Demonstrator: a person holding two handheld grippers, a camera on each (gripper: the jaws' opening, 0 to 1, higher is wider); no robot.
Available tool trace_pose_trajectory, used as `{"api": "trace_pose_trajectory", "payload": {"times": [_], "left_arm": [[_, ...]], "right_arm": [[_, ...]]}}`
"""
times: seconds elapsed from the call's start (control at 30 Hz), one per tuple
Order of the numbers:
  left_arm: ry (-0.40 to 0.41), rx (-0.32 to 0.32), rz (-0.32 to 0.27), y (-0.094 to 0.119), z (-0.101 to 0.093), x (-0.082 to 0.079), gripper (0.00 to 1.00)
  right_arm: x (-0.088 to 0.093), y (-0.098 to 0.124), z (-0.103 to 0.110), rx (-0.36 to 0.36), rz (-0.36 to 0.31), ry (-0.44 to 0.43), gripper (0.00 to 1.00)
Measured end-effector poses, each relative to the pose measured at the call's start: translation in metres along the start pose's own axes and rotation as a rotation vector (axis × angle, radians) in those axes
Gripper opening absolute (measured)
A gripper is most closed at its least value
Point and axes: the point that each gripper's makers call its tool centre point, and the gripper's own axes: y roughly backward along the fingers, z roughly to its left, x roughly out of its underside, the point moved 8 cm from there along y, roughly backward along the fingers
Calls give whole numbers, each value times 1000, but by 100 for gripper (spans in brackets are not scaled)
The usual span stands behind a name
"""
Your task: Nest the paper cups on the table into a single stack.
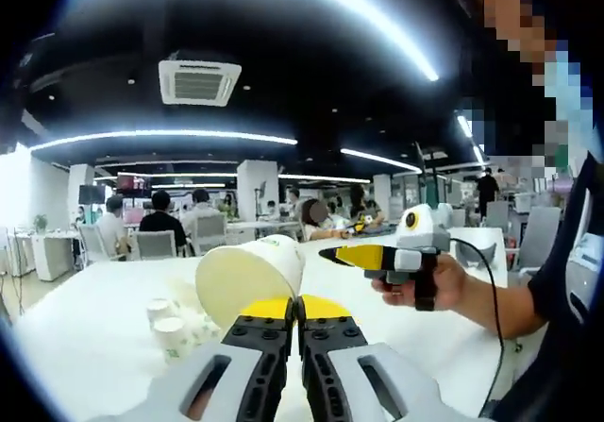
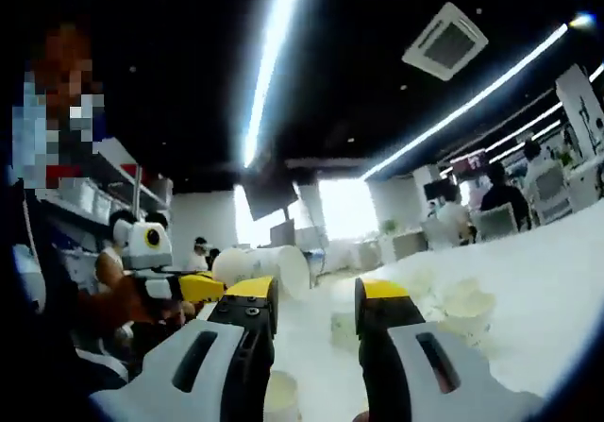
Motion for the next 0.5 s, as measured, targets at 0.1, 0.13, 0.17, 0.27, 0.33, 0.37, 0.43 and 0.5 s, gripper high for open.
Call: {"api": "trace_pose_trajectory", "payload": {"times": [0.1, 0.13, 0.17, 0.27, 0.33, 0.37, 0.43, 0.5], "left_arm": [[-60, 15, 51, 3, 1, -2, 2], [-71, 24, 69, 4, 1, -3, 2], [-81, 30, 82, 4, 1, -4, 2], [-105, 41, 129, 6, 2, -6, 2], [-119, 52, 152, 7, 2, -7, 2], [-128, 53, 167, 7, 2, -8, 2], [-150, 69, 207, 8, 1, -9, 2], [-167, 77, 225, 7, -1, -12, 2]], "right_arm": [[0, -3, 9, -17, 31, 127, 35], [0, -3, 12, -23, 39, 167, 35], [-1, -5, 14, -28, 46, 204, 35], [-1, -6, 20, -46, 65, 282, 35], [-2, -6, 22, -53, 74, 319, 36], [-3, -5, 24, -54, 84, 331, 36], [-6, -3, 27, -59, 97, 374, 36], [-11, 0, 31, -59, 114, 431, 37]]}}
